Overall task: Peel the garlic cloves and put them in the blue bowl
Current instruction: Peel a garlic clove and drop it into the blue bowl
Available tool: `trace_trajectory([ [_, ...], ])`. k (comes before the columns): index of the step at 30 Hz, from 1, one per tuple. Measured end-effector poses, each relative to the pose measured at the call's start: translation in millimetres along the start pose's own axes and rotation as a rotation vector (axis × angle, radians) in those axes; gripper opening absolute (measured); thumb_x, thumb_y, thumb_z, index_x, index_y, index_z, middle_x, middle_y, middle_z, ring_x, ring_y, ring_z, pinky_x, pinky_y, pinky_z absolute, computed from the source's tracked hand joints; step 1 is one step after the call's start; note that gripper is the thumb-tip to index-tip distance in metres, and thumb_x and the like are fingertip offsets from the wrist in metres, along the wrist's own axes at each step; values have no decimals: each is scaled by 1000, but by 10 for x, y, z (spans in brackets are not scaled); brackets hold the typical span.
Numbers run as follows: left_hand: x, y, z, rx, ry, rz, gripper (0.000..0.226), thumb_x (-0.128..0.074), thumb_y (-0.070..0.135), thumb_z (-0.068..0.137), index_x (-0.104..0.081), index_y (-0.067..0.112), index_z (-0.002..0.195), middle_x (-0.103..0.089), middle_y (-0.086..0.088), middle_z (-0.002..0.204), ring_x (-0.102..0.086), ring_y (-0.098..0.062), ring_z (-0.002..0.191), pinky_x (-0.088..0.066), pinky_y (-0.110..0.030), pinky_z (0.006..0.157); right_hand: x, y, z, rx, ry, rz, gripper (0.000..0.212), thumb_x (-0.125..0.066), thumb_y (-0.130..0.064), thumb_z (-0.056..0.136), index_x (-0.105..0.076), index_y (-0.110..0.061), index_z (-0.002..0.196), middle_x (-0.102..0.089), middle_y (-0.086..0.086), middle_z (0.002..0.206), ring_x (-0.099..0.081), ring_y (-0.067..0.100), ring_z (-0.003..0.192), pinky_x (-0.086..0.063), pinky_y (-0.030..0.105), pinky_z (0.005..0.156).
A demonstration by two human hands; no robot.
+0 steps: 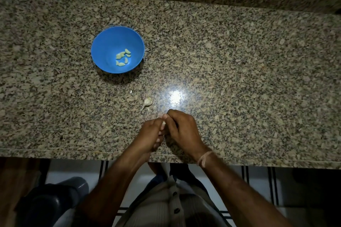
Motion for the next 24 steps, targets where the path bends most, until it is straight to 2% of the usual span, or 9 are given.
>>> trace_trajectory([
  [2,18,96,-29,-118,32,153,47,-41,35,112,-49,19,68,-44,5,58,-36,-8,45,-26,-27,46,25,-37,7,9,18,-45,38,-54,-23,107,-43,-27,71,-40,-16,60,-41,1,57,-27,16,57],
  [4,64,300,-99,-493,225,631,44,-37,33,112,-58,17,77,-55,5,67,-51,-10,56,-36,-34,52,-17,130,-2,-214,-6,119,44,-55,-24,108,-48,-28,64,-48,-15,54,-46,-2,53,-32,12,57],
  [6,32,390,-183,-671,328,891,42,-33,38,111,-61,16,88,-58,5,77,-55,-16,65,-40,-37,57,-133,257,-66,-468,-64,390,44,-58,-30,107,-55,-24,63,-55,-14,55,-48,2,54,-41,22,61],
  [8,70,347,-125,-613,285,769,43,-35,41,110,-59,17,84,-57,5,73,-54,-17,62,-40,-37,56,-121,224,-55,-418,-43,361,44,-58,-29,107,-55,-26,64,-56,-17,56,-49,0,54,-42,21,61],
  [10,82,186,-9,-302,93,255,44,-43,42,110,-56,19,75,-51,5,62,-44,-14,50,-32,-31,50,-14,90,-31,-238,26,205,43,-58,-23,108,-53,-33,66,-55,-19,56,-50,-1,54,-35,12,56],
  [12,70,110,-15,-111,30,44,44,-49,42,109,-59,17,73,-48,2,57,-39,-11,46,-30,-26,44,43,41,-27,-185,56,203,42,-62,-20,106,-52,-34,67,-54,-20,57,-50,1,55,-32,12,54],
  [17,274,368,-138,-423,303,325,27,-70,31,99,-70,19,75,-67,6,62,-61,-8,58,-47,-27,58,74,198,-61,-353,111,342,27,-75,-27,97,-65,-22,72,-64,-15,64,-58,1,62,-46,19,59],
  [20,280,403,-174,-448,338,350,10,-74,21,96,-76,23,87,-75,10,76,-70,-2,70,-56,-25,64,74,209,-59,-384,142,327,23,-76,-26,95,-70,-17,76,-69,-7,69,-65,8,66,-52,23,60],
  [24,302,424,-212,-470,326,367,8,-73,18,95,-81,21,97,-78,13,84,-73,-1,78,-61,-29,73,62,242,-80,-424,171,357,22,-75,-27,96,-71,-16,77,-72,-2,71,-71,21,72,-58,37,67],
])
Point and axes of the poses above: each hand's wrist, its own z-axis towards the middle knuckle, its own x-axis out of the back of the hand, y = z × x, the point moved 8 cm from there along z, towards the middle knuckle
